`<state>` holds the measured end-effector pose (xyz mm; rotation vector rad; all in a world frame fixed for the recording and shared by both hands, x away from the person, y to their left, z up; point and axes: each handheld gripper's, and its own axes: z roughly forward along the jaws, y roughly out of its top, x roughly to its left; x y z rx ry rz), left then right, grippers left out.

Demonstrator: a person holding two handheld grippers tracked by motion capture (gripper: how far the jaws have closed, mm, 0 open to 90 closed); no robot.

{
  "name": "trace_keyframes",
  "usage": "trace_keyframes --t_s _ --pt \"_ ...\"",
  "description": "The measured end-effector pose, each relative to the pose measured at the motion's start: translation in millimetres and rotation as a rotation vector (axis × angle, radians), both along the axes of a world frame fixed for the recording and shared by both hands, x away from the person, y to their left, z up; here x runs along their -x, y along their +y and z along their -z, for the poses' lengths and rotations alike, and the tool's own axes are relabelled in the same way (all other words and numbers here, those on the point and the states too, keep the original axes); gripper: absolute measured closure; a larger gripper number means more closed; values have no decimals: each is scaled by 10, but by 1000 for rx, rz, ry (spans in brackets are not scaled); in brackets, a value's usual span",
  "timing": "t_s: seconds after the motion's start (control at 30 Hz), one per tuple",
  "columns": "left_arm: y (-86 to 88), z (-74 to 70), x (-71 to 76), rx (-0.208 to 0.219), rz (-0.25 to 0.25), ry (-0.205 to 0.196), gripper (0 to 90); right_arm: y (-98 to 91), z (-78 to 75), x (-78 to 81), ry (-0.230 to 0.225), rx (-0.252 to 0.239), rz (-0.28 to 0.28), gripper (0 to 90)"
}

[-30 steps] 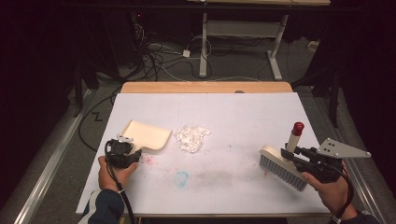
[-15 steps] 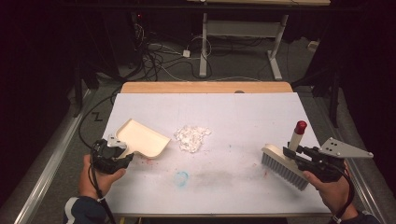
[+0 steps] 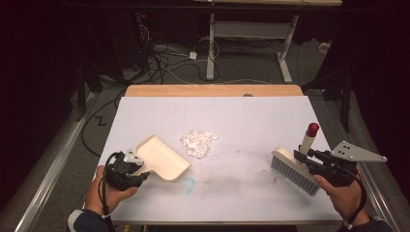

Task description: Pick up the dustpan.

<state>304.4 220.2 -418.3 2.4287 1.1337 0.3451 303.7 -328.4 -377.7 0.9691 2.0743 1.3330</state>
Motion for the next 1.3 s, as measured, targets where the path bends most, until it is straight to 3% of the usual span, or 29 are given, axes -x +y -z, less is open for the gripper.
trace_keyframes --t_s 0.03,0.17,0.33,0.53,1.3 --pt "-18 41 -9 -6 16 27 628 5 1 -9 -1 4 -2 712" --pt "-32 86 -39 -7 31 62 628 25 10 -31 2 7 -1 712" --pt "-62 94 -106 -1 53 78 628 11 27 -46 10 4 10 712" --pt "-78 113 -141 -3 62 84 628 1 23 -96 3 -44 6 712" --pt "-84 169 -181 16 64 101 627 76 8 -182 3 -35 14 712"
